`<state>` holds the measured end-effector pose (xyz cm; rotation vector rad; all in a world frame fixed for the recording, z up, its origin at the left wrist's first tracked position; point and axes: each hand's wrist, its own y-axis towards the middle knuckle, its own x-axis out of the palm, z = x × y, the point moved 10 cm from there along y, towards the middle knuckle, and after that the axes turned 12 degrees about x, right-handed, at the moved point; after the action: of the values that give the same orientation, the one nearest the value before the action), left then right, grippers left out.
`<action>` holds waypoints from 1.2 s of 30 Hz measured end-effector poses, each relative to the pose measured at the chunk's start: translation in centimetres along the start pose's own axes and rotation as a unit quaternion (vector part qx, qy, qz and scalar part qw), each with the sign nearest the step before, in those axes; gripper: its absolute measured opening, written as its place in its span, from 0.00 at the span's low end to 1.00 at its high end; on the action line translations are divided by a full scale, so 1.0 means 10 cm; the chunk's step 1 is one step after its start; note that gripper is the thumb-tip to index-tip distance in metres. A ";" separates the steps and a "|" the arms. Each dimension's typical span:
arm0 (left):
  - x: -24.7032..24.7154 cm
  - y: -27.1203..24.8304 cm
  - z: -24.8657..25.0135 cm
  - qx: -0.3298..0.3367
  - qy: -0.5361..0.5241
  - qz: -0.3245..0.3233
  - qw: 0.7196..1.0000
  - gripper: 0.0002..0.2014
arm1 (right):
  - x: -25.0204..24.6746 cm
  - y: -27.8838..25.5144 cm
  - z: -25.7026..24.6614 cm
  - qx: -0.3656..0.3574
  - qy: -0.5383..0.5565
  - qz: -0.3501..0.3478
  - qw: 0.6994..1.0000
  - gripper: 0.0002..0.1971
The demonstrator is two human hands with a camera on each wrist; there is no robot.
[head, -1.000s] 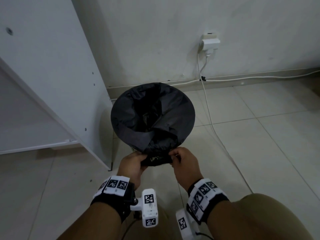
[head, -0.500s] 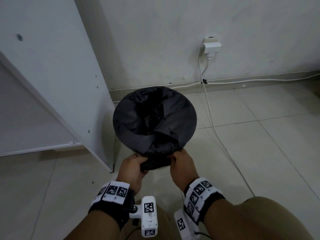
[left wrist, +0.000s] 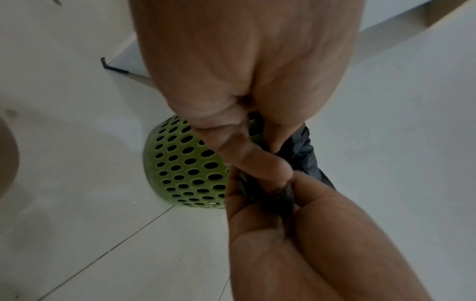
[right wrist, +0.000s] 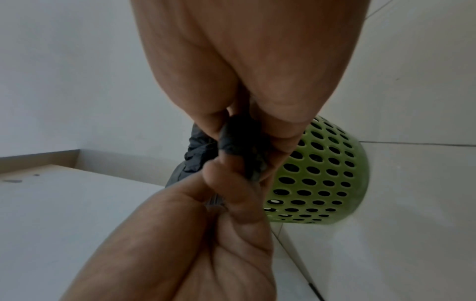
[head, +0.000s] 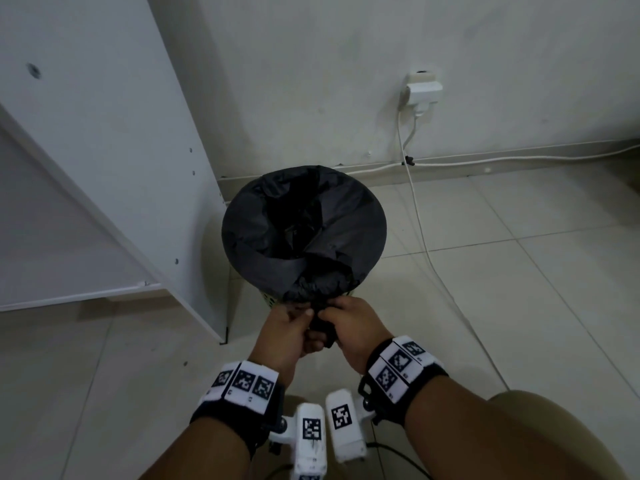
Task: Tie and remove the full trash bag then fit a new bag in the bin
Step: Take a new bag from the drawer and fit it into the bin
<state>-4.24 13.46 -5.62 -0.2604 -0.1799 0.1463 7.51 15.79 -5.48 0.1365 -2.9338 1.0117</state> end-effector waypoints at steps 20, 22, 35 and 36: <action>-0.18 0.22 -0.14 -0.069 0.023 -0.006 0.997 0.08 | -0.22 0.05 -0.20 -0.136 -0.252 0.104 0.952 0.07; -0.22 0.24 -0.17 -0.079 0.020 -0.007 0.997 0.07 | -0.25 0.00 -0.26 -0.159 -0.301 0.150 0.928 0.05; -0.51 0.33 0.06 0.028 0.152 0.079 0.985 0.06 | -0.28 0.00 -0.17 -0.112 -0.180 0.218 0.953 0.06; -0.51 0.32 0.04 0.032 0.138 0.078 0.987 0.04 | -0.29 -0.02 -0.14 -0.097 -0.118 0.206 0.966 0.05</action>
<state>-9.68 15.78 -6.86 -0.2290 0.1212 0.2690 10.44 16.66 -4.45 -0.4047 -3.3453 0.7745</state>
